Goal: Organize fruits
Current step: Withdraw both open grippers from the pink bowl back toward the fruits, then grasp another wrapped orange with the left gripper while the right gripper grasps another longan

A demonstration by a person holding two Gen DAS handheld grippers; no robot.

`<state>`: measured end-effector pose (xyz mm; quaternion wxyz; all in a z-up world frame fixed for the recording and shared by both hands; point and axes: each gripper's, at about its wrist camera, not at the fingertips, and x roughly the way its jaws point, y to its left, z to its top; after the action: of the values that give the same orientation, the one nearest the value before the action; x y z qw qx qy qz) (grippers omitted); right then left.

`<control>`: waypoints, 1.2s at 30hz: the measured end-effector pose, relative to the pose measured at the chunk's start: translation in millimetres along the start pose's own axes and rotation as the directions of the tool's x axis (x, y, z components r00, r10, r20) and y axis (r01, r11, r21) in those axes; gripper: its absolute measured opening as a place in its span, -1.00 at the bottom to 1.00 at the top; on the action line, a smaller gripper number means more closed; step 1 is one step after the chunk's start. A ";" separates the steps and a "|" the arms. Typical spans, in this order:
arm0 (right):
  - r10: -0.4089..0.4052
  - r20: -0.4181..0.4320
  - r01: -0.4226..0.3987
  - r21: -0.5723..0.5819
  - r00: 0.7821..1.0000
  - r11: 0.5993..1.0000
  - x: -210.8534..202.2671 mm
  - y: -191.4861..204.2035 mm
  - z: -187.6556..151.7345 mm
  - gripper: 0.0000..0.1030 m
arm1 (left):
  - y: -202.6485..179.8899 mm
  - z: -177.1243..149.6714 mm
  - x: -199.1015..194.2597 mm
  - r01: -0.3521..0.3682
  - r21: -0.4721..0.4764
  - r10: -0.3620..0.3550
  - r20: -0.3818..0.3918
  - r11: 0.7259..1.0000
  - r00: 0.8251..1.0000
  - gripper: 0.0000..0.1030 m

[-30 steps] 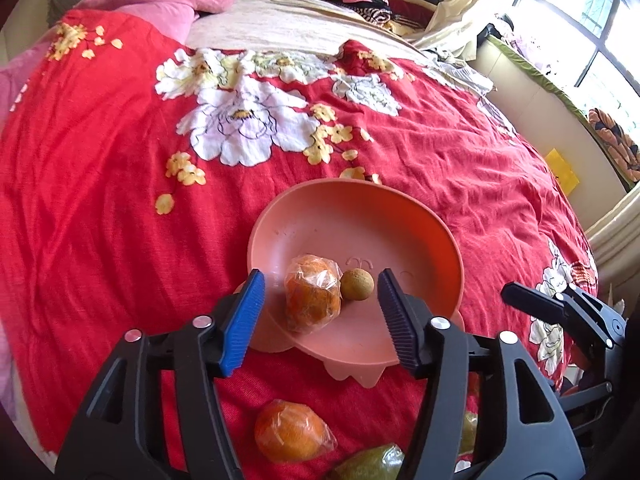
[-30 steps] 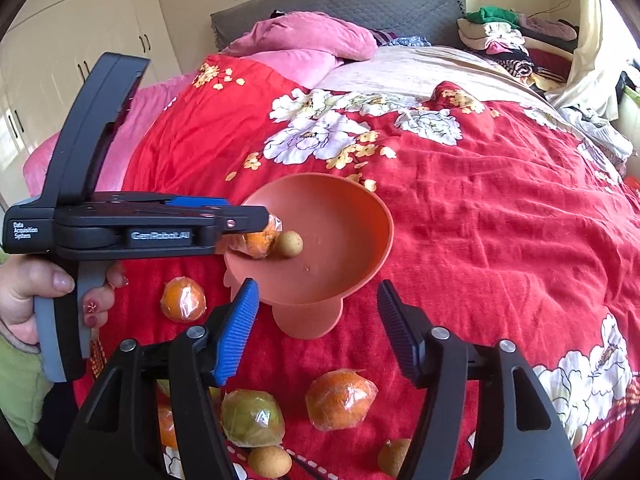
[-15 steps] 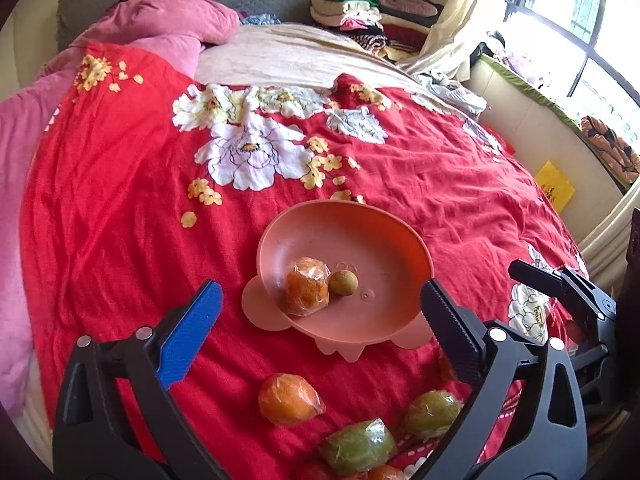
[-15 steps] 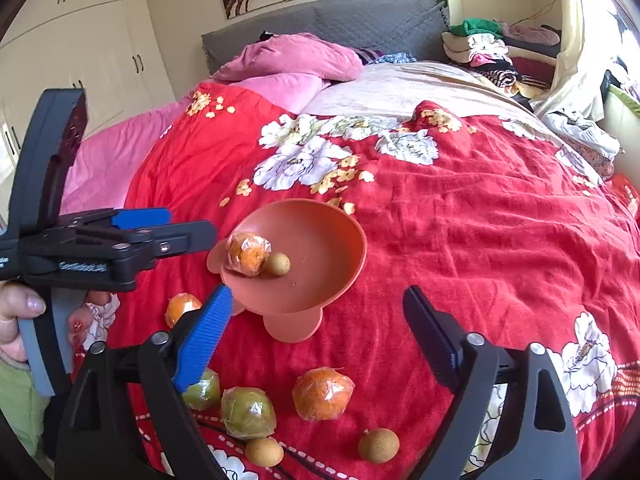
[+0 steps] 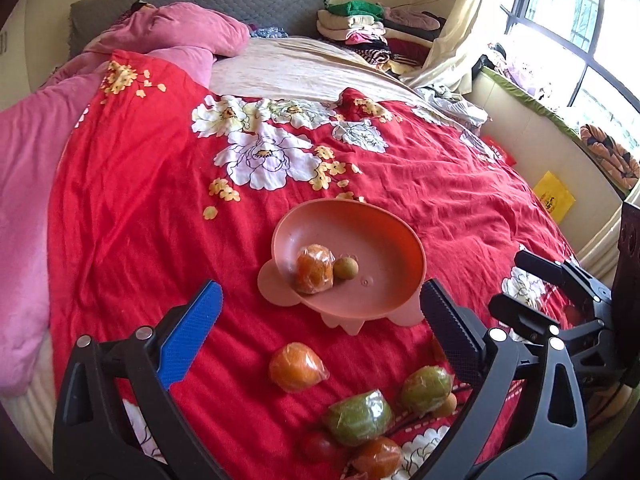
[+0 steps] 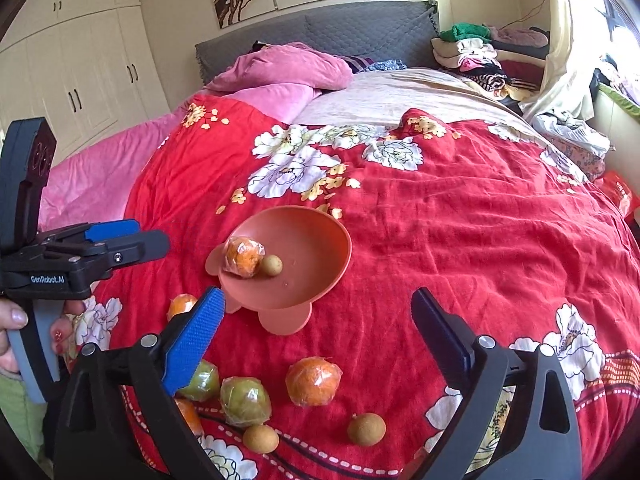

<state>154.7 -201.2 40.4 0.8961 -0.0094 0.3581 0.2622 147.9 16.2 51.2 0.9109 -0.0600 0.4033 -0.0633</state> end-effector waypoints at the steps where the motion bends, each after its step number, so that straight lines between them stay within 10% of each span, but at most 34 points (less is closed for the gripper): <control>1: 0.002 0.000 -0.002 -0.002 1.000 1.000 -0.9 0.4 -0.2 0.83 | -0.1 -2.2 -1.2 0.000 -0.002 0.000 -0.001 1.000 1.000 0.81; 36: -0.002 -0.096 -0.004 -0.067 0.995 0.998 -18.9 29.4 -57.6 0.85 | -6.3 -84.4 -19.0 -0.005 0.010 0.006 -0.096 1.000 0.995 0.81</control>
<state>92.6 -196.4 14.8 0.8768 -0.0519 0.3919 0.2737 72.1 8.2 9.7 0.8910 -0.0514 0.4462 -0.0653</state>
